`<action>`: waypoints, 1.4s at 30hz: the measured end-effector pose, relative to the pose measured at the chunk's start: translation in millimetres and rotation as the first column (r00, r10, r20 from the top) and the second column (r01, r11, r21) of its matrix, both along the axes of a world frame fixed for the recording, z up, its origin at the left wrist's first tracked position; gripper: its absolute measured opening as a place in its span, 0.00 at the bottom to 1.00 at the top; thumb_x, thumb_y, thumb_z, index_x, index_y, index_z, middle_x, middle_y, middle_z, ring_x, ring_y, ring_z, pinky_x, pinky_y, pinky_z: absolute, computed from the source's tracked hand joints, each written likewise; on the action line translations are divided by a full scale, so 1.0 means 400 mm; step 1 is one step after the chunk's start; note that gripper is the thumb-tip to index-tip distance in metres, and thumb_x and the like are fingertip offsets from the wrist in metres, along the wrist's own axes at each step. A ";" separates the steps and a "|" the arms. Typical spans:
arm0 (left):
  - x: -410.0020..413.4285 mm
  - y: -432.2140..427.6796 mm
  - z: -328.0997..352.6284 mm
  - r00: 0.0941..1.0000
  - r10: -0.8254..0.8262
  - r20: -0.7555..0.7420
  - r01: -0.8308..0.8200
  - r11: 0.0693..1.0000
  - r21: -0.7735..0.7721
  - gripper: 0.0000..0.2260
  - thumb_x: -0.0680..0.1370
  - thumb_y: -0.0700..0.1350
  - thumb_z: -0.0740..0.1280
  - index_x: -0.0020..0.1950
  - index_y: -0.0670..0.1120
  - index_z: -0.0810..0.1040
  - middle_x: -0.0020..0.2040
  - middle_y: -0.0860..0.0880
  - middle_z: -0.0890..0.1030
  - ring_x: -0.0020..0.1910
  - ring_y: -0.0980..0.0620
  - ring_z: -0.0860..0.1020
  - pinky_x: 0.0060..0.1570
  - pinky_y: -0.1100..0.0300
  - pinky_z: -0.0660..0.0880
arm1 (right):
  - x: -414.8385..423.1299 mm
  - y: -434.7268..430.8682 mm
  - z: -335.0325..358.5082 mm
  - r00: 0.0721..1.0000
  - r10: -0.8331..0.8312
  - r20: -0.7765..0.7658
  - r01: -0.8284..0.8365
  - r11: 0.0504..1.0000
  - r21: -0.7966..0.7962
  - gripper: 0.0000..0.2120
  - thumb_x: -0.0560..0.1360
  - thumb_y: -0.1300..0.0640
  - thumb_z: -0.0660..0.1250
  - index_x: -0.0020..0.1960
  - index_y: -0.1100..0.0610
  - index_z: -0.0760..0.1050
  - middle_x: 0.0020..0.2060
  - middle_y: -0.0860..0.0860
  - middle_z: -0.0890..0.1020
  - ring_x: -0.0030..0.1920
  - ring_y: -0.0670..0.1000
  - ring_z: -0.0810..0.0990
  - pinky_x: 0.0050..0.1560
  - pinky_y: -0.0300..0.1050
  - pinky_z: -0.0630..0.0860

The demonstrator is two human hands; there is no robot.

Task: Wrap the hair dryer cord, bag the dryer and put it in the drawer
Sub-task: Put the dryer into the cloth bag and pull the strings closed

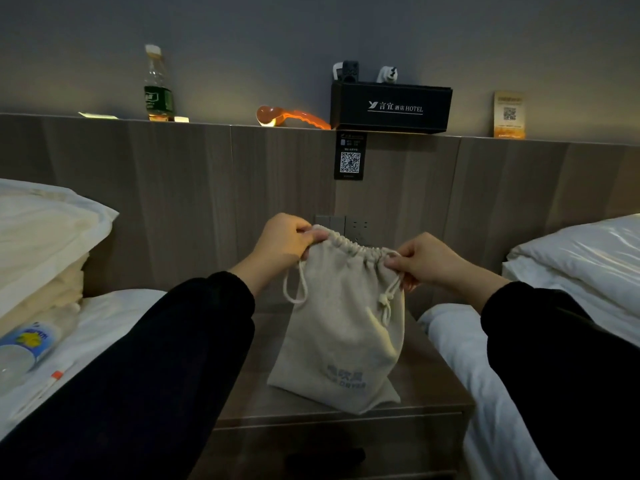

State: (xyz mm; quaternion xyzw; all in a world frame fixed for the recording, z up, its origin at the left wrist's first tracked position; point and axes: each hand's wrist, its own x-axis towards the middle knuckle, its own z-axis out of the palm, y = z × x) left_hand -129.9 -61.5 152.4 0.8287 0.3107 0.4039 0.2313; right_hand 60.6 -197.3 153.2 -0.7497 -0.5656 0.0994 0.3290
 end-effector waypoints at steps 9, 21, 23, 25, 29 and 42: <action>-0.009 0.010 0.010 0.969 -0.189 0.161 0.221 0.952 -0.213 0.10 0.79 0.35 0.60 0.44 0.34 0.79 0.20 0.53 0.76 0.19 0.60 0.71 0.25 0.66 0.72 | 0.017 -0.019 0.023 0.960 -0.019 -0.279 0.105 0.950 0.296 0.16 0.78 0.56 0.61 0.36 0.63 0.79 0.32 0.55 0.78 0.34 0.50 0.73 0.39 0.43 0.70; -0.010 0.089 0.006 0.964 0.171 0.203 -0.128 0.969 -0.211 0.16 0.76 0.40 0.63 0.28 0.50 0.76 0.25 0.49 0.74 0.27 0.51 0.72 0.33 0.61 0.70 | 0.040 0.055 0.054 0.440 -0.103 -0.892 0.641 0.732 0.232 0.21 0.79 0.59 0.57 0.28 0.61 0.66 0.19 0.55 0.77 0.15 0.45 0.75 0.18 0.35 0.73; -0.007 0.093 -0.003 0.955 0.198 0.219 -0.141 0.958 -0.251 0.16 0.75 0.39 0.64 0.28 0.50 0.77 0.25 0.48 0.74 0.29 0.48 0.73 0.36 0.59 0.71 | 0.029 0.057 0.049 0.396 -0.049 -0.917 0.664 0.705 0.249 0.20 0.79 0.60 0.58 0.29 0.62 0.66 0.27 0.57 0.78 0.20 0.48 0.78 0.27 0.39 0.78; 0.002 0.096 -0.020 0.952 0.234 0.198 -0.163 0.934 -0.318 0.15 0.74 0.39 0.65 0.27 0.48 0.77 0.23 0.48 0.74 0.28 0.47 0.73 0.36 0.58 0.72 | 0.008 0.053 0.053 0.337 0.042 -0.940 0.618 0.744 0.255 0.18 0.79 0.62 0.56 0.31 0.63 0.68 0.32 0.59 0.78 0.30 0.52 0.80 0.40 0.45 0.81; 0.025 0.081 -0.040 0.983 0.182 -0.033 -0.181 0.908 -0.379 0.11 0.74 0.35 0.65 0.32 0.41 0.80 0.22 0.47 0.79 0.23 0.51 0.76 0.34 0.60 0.73 | -0.022 0.050 0.076 0.292 0.309 -0.905 0.380 0.831 0.406 0.15 0.81 0.60 0.50 0.39 0.63 0.67 0.43 0.63 0.79 0.44 0.57 0.81 0.43 0.50 0.80; 0.098 -0.052 -0.081 0.961 -0.275 0.037 0.276 0.931 -0.239 0.11 0.77 0.51 0.65 0.34 0.52 0.76 0.33 0.56 0.77 0.34 0.60 0.74 0.33 0.67 0.69 | 0.037 0.069 0.025 0.626 0.020 -0.779 0.394 0.854 0.339 0.10 0.77 0.62 0.59 0.39 0.63 0.75 0.40 0.62 0.82 0.41 0.55 0.82 0.39 0.47 0.81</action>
